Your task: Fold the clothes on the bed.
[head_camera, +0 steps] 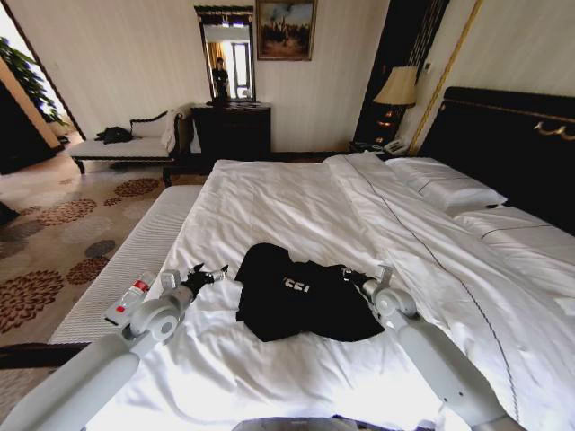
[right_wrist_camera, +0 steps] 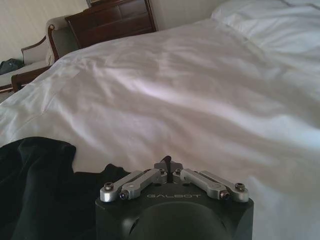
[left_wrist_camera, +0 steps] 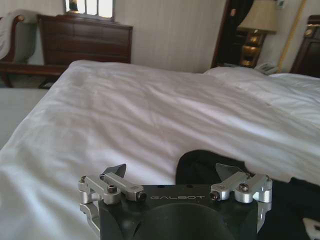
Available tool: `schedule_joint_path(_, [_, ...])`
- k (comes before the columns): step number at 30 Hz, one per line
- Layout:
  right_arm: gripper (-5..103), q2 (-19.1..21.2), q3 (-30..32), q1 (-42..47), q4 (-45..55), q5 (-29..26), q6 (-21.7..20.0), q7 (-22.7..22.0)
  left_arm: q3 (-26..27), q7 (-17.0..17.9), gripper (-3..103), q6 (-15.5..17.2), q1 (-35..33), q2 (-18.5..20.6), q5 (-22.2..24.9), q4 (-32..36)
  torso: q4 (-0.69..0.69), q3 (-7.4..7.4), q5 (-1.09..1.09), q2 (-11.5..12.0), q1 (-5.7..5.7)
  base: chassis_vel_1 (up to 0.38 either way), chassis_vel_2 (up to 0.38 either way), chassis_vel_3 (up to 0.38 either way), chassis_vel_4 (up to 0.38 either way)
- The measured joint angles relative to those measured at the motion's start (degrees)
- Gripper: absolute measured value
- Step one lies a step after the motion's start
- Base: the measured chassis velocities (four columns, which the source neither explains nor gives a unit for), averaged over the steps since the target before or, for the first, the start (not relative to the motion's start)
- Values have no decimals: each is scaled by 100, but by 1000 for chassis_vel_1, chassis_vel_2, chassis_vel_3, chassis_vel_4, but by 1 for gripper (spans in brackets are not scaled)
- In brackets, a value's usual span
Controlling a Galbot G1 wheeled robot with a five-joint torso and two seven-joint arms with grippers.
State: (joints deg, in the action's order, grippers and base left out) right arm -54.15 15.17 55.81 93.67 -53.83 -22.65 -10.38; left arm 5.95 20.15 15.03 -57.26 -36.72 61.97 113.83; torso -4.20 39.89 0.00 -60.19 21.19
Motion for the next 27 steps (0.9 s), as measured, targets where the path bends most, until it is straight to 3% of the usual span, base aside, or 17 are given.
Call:
schedule_joint_path(6, [0,-2,-24,-67,12,174,182,3,-273,-14,100,0,388,-73,35,-195,0,0,0,0,0,0,0,0,0])
schedule_joint_path(11, [0,59,-31,-109,37,193,212,16,-734,-68,100,7,1129,-216,120,-673,2,0,-1,0,0,0,0,0,0])
schedule_joint_path(15, [0,103,-32,-103,-1,191,215,51,-1633,-157,100,42,2189,-583,295,-1374,2,0,1,0,0,0,0,0,0])
schedule_joint_path(16, [0,105,-37,-96,-2,189,215,65,-1996,-218,100,43,2549,-731,311,-1655,-4,0,-2,0,1,0,0,0,0])
schedule_joint_path(17, [0,105,-37,-96,-2,189,215,65,-1996,-218,100,43,2549,-731,311,-1655,-4,0,-2,0,1,0,0,0,0])
schedule_joint_path(18, [0,107,-43,-84,-5,190,211,67,-2550,-350,100,45,3188,-1126,316,-2176,1,1,3,1,1,0,0,0,0])
schedule_joint_path(20, [0,102,-43,-74,-5,188,201,66,-3011,-527,100,43,3801,-1637,331,-2742,-2,1,1,1,1,0,0,0,0])
schedule_joint_path(22, [0,101,-41,-69,-12,187,197,65,-3146,-572,100,43,3987,-1822,332,-2994,-4,1,3,1,1,0,0,0,0])
schedule_joint_path(24, [0,104,-12,-56,-52,166,184,58,-3443,-762,100,45,4436,-2347,331,-3853,-4,1,2,1,1,0,0,0,0])
schedule_joint_path(27, [0,107,11,-55,-91,128,151,32,-3687,-901,100,141,4774,-2757,341,-4651,0,1,3,2,2,0,0,0,0])
